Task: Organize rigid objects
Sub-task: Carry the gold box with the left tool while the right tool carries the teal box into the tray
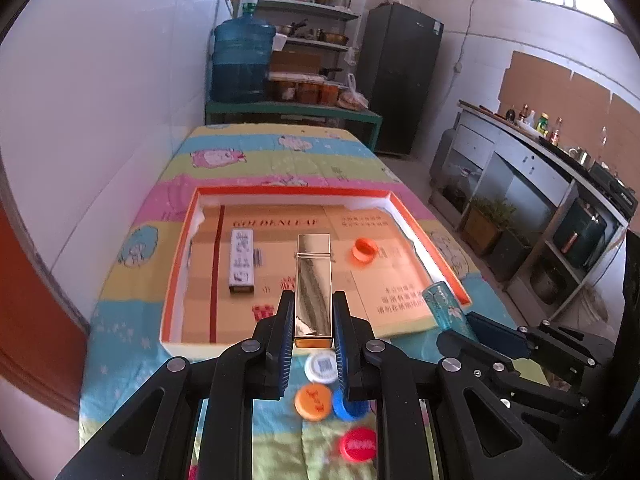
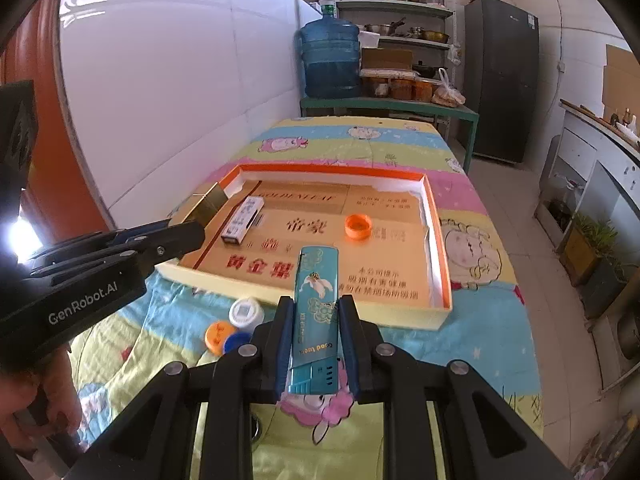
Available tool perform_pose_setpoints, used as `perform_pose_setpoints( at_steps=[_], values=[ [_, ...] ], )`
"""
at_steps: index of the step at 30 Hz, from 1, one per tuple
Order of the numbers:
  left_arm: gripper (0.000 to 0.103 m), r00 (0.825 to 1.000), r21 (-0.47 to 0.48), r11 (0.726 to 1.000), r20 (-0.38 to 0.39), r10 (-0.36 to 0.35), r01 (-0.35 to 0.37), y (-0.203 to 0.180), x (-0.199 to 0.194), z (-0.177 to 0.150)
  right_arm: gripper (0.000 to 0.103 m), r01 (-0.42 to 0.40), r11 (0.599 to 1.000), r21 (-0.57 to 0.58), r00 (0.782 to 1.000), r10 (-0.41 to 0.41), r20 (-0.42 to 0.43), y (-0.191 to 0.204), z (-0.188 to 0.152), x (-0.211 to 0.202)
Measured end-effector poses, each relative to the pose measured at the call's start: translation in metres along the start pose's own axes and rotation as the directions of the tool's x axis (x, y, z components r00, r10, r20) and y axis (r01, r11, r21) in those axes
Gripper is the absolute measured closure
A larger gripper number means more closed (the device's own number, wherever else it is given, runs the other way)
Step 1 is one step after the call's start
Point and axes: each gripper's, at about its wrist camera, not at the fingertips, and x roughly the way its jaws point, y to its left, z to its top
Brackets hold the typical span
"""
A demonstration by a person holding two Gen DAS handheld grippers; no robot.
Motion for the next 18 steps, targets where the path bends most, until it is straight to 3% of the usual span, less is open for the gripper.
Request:
perform_pose_setpoints(
  at_steps=[18],
  values=[
    [0.085,0.999,0.016,1.000,0.037,0.004,-0.004,0.005,0.022,0.040,0.080,0.001,1.000,0.001,1.000,-0.001,0.019,-0.009,0.031,0.029]
  ],
)
